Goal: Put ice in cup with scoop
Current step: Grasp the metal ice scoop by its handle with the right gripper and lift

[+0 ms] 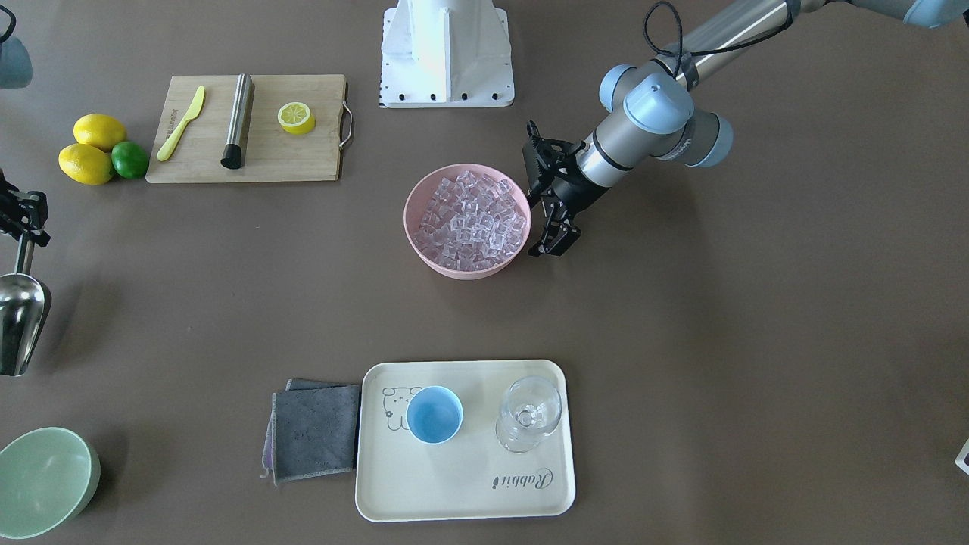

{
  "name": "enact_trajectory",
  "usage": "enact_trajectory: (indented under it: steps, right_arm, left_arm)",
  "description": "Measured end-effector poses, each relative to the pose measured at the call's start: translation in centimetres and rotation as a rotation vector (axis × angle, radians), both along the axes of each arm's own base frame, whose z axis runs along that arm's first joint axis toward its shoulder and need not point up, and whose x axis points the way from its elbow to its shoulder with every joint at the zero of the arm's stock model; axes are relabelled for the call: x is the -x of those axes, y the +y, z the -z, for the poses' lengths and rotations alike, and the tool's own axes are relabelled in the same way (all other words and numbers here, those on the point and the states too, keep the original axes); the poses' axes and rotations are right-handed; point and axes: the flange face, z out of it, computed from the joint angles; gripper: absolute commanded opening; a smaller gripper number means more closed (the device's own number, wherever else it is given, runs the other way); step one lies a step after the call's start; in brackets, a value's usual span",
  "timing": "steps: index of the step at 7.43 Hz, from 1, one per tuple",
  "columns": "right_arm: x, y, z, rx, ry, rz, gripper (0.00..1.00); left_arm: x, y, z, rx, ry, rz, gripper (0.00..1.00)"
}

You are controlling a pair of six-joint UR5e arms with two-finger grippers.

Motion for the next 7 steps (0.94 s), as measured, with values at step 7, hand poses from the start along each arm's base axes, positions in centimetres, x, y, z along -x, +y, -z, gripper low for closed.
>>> enact_trajectory:
  steps: [7]
  right_arm:
    - [-3.2, 0.2, 8.3, -0.405, 0.029, 0.358, 0.00]
  left_arm:
    - [-0.3, 0.2, 0.0, 0.065, 0.016, 0.012, 0.99]
